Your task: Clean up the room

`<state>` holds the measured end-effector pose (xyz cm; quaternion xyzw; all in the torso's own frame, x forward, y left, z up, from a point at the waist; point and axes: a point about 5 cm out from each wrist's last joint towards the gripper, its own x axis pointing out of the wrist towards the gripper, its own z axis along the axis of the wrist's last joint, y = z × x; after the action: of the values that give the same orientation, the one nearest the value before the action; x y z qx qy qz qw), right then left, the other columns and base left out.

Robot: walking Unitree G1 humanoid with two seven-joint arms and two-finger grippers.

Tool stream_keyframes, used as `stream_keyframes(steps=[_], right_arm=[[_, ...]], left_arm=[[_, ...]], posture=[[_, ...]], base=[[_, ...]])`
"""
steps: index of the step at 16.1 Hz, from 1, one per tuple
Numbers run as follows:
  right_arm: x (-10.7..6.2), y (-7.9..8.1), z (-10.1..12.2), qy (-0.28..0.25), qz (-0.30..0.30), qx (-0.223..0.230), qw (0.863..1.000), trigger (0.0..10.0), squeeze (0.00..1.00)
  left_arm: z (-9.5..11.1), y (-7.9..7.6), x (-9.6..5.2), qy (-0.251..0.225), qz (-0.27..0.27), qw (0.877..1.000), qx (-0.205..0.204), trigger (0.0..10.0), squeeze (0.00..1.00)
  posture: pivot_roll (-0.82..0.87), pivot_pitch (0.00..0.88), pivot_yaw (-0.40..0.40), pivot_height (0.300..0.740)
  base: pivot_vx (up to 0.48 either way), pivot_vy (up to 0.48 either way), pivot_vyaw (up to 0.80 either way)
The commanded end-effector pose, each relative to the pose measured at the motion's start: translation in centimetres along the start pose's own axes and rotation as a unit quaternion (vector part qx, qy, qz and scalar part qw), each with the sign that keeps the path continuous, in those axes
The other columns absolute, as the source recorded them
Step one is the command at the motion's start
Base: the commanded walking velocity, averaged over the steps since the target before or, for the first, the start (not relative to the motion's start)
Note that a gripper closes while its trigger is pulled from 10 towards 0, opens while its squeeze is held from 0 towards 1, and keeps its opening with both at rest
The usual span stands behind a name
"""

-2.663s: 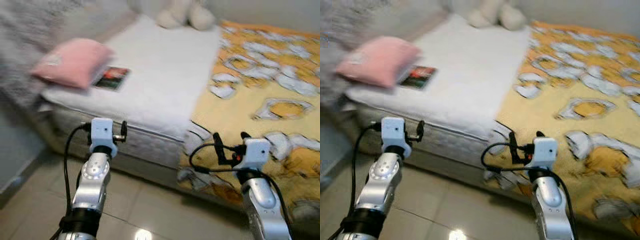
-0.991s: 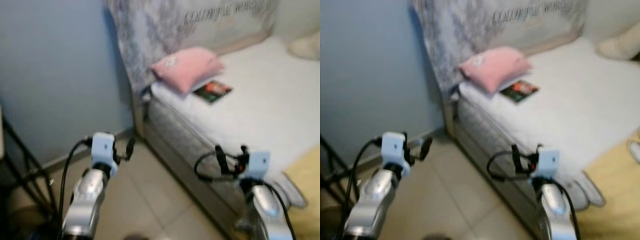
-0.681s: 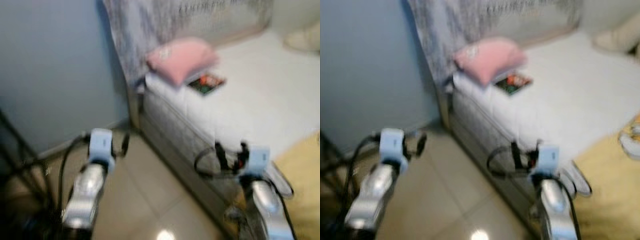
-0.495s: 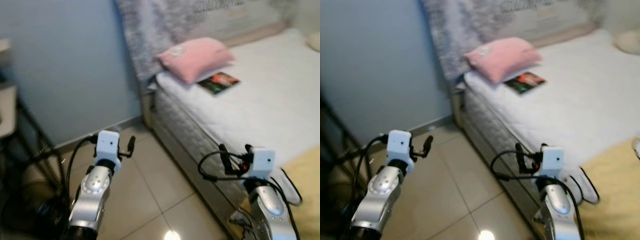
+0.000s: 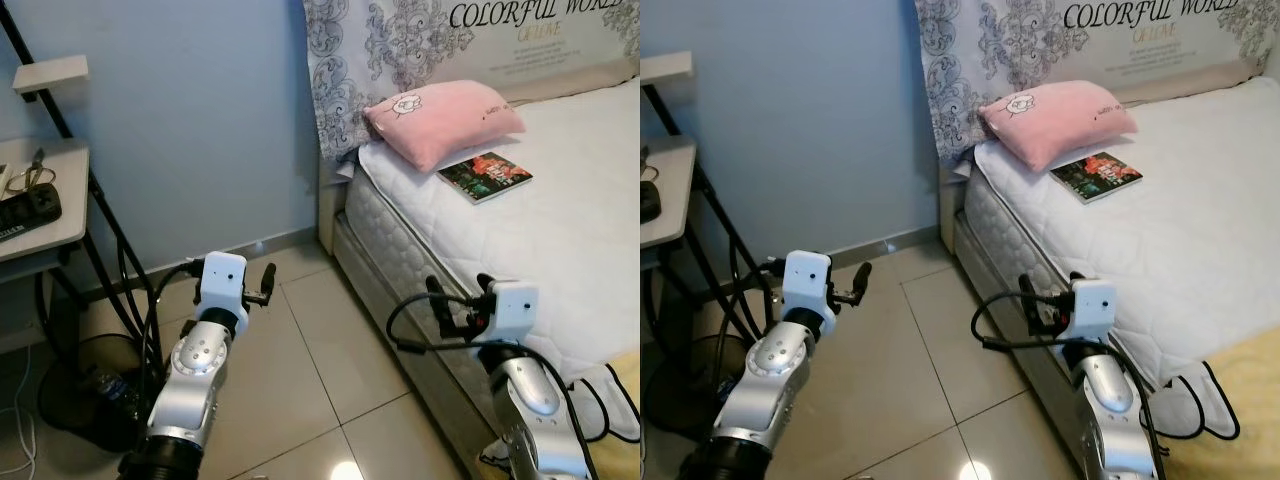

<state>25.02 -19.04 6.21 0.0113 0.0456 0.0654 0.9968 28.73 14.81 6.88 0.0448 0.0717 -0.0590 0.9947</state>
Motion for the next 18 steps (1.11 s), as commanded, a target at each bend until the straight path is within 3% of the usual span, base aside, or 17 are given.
stream_keyframes(steps=[1, 4, 12, 18], right_arm=[[0.23, 0.42, -0.2, 0.012, 0.011, -0.006, 1.0, 10.0, 0.0], [0.18, 0.94, -0.16, 0.008, 0.019, -0.01, 1.0, 10.0, 0.0], [0.39, 0.56, -0.28, 0.008, 0.009, -0.01, 1.0, 10.0, 0.02], [0.42, 0.6, -0.51, 0.012, 0.01, -0.012, 1.0, 10.0, 0.03]], left_arm=[[0.14, 0.22, -0.1, -0.001, 0.007, 1.0, -0.003, 10.0, 0.0], [0.08, 0.19, 0.04, 0.005, 0.006, 1.0, -0.001, 10.0, 0.0], [0.74, 0.69, 0.68, 0.0, 0.008, 1.0, 0.017, 10.0, 0.0], [0.67, 0.87, 0.51, -0.001, 0.023, 1.0, 0.008, 10.0, 0.0]], posture=[[-0.05, 0.0, 0.008, 0.74], [-0.05, 0.0, 0.006, 0.74], [-0.05, 0.0, 0.013, 0.74], [-0.04, 0.0, 0.011, 0.74]], base=[[0.431, 0.0, 0.0], [0.452, 0.0, 0.0], [0.478, 0.0, 0.71], [0.465, 0.0, 0.67]])
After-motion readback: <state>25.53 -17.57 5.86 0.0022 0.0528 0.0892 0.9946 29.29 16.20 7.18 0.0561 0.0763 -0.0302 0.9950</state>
